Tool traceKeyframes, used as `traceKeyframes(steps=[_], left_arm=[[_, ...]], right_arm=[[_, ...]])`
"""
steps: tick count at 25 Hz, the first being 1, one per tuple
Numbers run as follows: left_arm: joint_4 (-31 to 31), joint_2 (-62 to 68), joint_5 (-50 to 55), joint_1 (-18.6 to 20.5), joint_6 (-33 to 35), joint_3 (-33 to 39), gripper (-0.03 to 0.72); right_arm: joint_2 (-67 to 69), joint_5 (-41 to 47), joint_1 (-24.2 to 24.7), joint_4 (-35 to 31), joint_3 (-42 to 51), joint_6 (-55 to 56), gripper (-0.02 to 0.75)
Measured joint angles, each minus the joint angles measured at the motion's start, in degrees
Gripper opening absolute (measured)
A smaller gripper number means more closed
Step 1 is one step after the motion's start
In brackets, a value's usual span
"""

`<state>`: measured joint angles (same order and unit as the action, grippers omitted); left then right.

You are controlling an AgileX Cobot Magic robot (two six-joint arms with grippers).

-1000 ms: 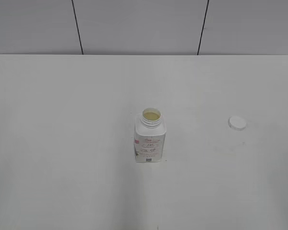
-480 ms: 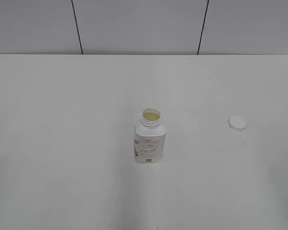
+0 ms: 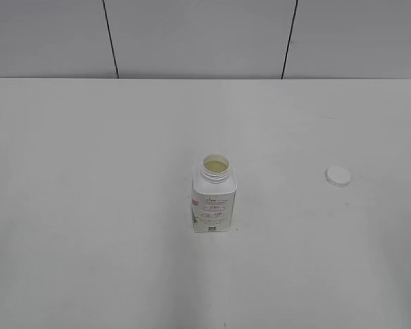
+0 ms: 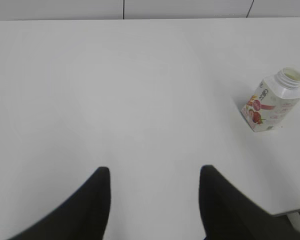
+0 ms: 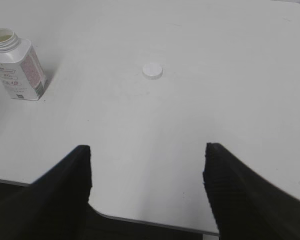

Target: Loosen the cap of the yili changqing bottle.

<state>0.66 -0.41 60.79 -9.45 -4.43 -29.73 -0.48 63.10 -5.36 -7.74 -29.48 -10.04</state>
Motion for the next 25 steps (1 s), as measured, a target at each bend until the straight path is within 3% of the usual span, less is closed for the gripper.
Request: traceKeyframes(steps=[3, 11, 25], left_arm=[[-0.07, 0.00, 0.00, 1.01, -0.01, 0.00, 0.363], [-0.32, 0.00, 0.00, 9.16, -0.01, 0.01, 0.361], [-0.66, 0.00, 0.00, 9.35, -0.01, 0.06, 0.349]], right_arm=[[0.00, 0.00, 0.00, 0.32, 0.00, 0.00, 0.554], [0.00, -0.05, 2.04, 0.72, 0.00, 0.00, 0.554], [0.00, -0.10, 2.09, 0.77, 0.00, -0.07, 0.554]])
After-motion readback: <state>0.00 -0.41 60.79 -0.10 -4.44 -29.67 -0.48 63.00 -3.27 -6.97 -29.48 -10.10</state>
